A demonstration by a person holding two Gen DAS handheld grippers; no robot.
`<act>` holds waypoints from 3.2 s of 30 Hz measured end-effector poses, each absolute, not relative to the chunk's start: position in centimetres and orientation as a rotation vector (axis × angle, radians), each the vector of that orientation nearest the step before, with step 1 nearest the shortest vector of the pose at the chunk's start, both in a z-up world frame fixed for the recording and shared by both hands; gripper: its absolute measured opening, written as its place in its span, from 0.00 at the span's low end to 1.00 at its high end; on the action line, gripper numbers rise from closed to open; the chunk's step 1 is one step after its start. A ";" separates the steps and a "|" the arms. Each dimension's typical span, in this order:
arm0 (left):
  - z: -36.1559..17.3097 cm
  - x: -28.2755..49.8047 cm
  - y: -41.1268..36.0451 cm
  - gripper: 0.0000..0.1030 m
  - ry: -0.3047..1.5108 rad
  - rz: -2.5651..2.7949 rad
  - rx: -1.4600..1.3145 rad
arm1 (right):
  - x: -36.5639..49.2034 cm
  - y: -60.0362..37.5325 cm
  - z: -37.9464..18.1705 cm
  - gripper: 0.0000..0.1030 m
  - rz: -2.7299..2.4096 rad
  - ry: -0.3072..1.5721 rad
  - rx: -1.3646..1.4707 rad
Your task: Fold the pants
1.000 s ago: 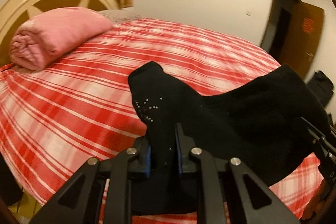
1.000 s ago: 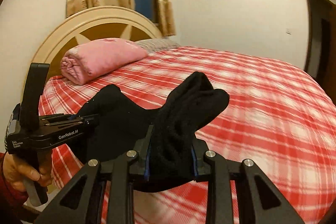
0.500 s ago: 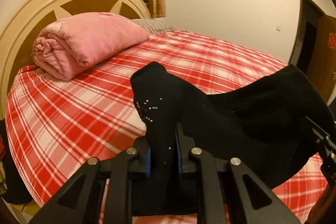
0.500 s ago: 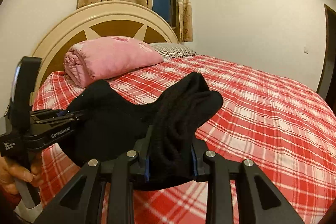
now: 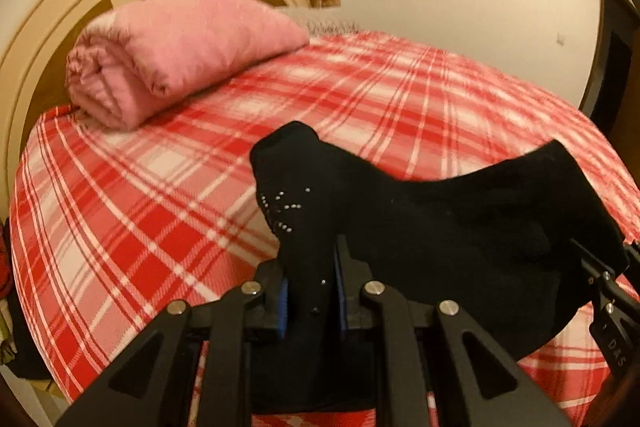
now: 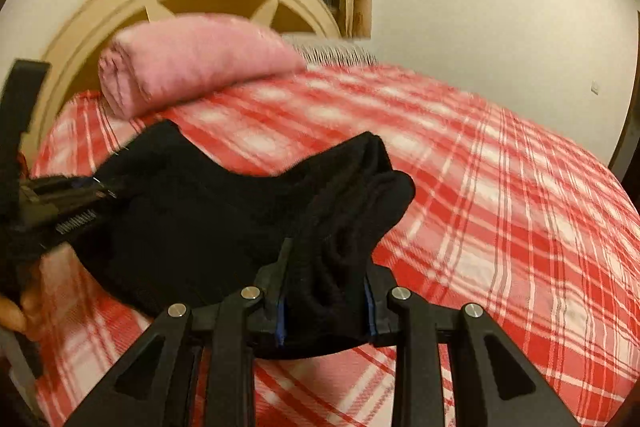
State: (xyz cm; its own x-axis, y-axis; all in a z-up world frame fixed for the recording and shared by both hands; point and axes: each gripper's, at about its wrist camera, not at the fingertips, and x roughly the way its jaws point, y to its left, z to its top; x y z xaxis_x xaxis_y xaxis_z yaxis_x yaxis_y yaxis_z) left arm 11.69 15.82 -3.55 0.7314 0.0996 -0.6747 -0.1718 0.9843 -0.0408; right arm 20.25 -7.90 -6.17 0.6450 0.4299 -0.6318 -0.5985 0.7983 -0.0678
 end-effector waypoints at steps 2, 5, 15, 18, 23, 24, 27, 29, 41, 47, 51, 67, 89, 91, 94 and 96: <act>-4.6 12.0 16.8 0.34 0.782 0.146 -0.146 | 21.0 -8.4 -7.7 0.29 0.584 0.685 -0.280; -5.7 12.0 17.9 0.62 0.828 0.174 -0.181 | 21.5 -9.1 -9.1 0.33 0.573 0.718 -0.268; -5.7 9.3 22.2 0.97 0.858 0.217 -0.299 | 22.2 -12.1 -8.4 0.67 0.555 0.770 -0.170; -4.9 8.0 22.7 0.97 0.831 0.231 -0.275 | 21.2 -15.4 -6.7 0.67 0.522 0.731 -0.032; -2.0 6.3 20.7 0.96 0.651 0.310 -0.123 | 18.5 -17.2 -4.8 0.18 0.499 0.685 -0.001; -1.5 6.3 19.7 0.96 0.627 0.290 -0.097 | 18.1 -16.6 -4.9 0.18 0.510 0.694 -0.020; -0.7 7.0 17.2 0.96 0.607 0.177 -0.067 | 17.3 -15.0 -5.2 0.18 0.564 0.703 -0.015; -0.7 7.4 16.4 0.96 0.615 0.153 -0.037 | 17.1 -13.7 -5.4 0.18 0.578 0.692 -0.032; -4.5 6.6 23.0 0.96 0.715 0.107 -0.294 | 18.9 -11.1 -9.4 0.18 0.500 0.785 -0.118; -7.7 9.4 21.5 0.94 0.844 0.140 -0.336 | 19.0 -12.1 -9.3 0.18 0.530 0.789 -0.081; -6.8 9.0 22.3 0.49 0.836 0.203 -0.464 | 18.0 -12.8 -7.8 0.18 0.492 0.730 -0.064; -6.1 6.3 22.7 0.61 0.788 0.332 -0.391 | 17.0 6.2 -9.3 0.18 0.990 0.840 -0.275; -4.9 7.4 15.5 0.85 0.803 0.220 -0.011 | 16.9 -11.4 -8.8 0.34 0.530 0.833 -0.015; -4.3 6.2 15.3 0.85 0.780 0.223 0.007 | 15.5 -12.1 -8.3 0.42 0.544 0.822 0.044; -4.1 4.9 15.1 0.85 0.768 0.214 0.012 | 12.4 -13.5 -8.1 0.66 0.510 0.817 0.113; -4.2 3.9 14.8 0.85 0.766 0.211 0.018 | 10.7 -14.0 -8.3 0.66 0.505 0.821 0.135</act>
